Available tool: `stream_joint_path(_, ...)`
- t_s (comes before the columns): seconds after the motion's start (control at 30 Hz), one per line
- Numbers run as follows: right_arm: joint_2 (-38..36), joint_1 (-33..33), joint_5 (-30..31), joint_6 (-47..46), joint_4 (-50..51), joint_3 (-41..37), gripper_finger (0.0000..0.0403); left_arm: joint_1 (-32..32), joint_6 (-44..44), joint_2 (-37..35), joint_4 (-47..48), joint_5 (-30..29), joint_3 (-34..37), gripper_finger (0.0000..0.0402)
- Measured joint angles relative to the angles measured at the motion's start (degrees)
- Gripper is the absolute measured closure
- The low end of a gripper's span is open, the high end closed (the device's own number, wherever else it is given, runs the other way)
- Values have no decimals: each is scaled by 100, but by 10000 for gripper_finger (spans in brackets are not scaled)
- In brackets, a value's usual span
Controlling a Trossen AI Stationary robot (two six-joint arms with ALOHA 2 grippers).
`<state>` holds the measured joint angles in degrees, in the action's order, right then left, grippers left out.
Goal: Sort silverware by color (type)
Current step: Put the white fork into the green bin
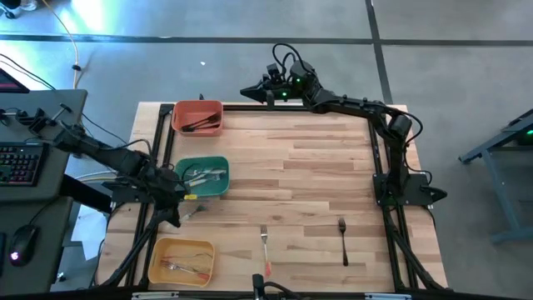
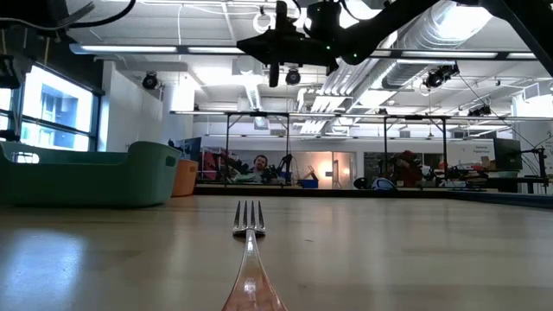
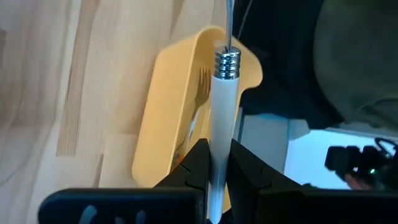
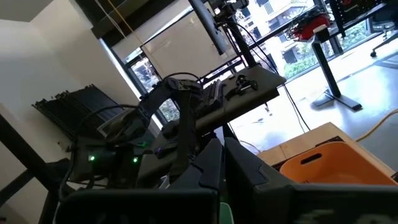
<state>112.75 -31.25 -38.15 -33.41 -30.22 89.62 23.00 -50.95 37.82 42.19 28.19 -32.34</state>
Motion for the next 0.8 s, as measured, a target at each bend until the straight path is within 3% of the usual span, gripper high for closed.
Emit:
stream_joint_path(0.17,0,42,2,91,67,0,403,318,-159,348,50,-79,1,383)
stream_joint_path(0.27,0,42,4,61,136,0,403,348,-494,484,237,-550,7,383)
stream_joint_path(0.47,0,44,2,67,129,0,403,58,-1237,329,423,-1704,3,383)
stream_joint_path(0.67,0,44,18,131,163,0,403,-203,-1339,396,1530,-2045,4,383)
stream_joint_path(0.8,0,53,48,30,173,0,403,-494,-1427,527,1423,-2191,-83,383)
